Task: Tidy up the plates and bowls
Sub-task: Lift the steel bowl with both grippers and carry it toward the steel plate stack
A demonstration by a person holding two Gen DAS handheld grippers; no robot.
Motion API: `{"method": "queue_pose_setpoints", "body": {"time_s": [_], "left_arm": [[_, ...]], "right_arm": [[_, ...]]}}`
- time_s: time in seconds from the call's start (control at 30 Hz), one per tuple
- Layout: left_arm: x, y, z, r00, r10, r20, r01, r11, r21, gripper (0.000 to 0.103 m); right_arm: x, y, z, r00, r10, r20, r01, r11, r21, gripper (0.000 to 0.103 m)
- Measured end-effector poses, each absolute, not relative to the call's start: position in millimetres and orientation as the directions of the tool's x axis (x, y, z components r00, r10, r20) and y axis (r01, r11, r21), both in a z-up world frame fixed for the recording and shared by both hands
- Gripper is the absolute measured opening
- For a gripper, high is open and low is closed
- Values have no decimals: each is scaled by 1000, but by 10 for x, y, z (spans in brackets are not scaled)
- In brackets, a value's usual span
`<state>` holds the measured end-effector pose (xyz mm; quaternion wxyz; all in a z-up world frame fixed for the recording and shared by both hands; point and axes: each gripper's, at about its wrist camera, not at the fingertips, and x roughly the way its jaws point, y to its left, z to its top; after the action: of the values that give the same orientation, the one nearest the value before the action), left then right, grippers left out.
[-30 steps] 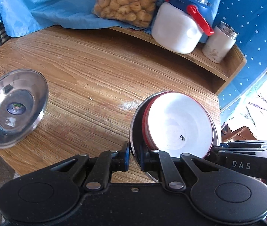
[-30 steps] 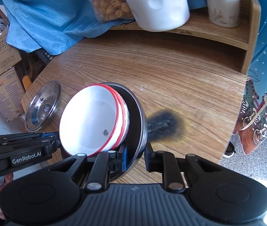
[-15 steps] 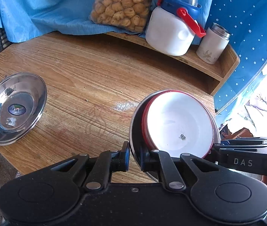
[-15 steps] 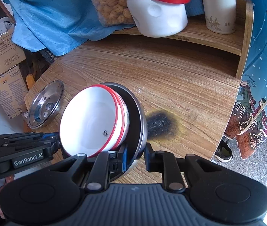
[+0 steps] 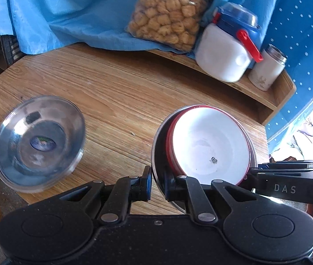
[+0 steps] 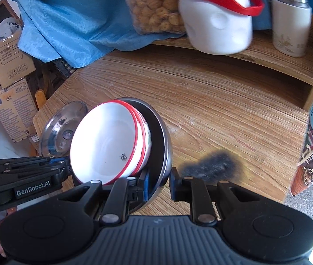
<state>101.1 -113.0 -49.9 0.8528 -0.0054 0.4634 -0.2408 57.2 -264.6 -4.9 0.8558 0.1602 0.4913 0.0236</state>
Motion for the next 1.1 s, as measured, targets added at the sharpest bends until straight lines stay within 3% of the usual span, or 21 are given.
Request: {"method": "queue_pose_setpoints", "body": {"time_s": [1.1], "left_arm": [[1822,-259,-412,503,-425,-752,338,898,-282,10]], "right_arm": [[1448,-1933,-43,538,209,-816,60,957,285,20]]}}
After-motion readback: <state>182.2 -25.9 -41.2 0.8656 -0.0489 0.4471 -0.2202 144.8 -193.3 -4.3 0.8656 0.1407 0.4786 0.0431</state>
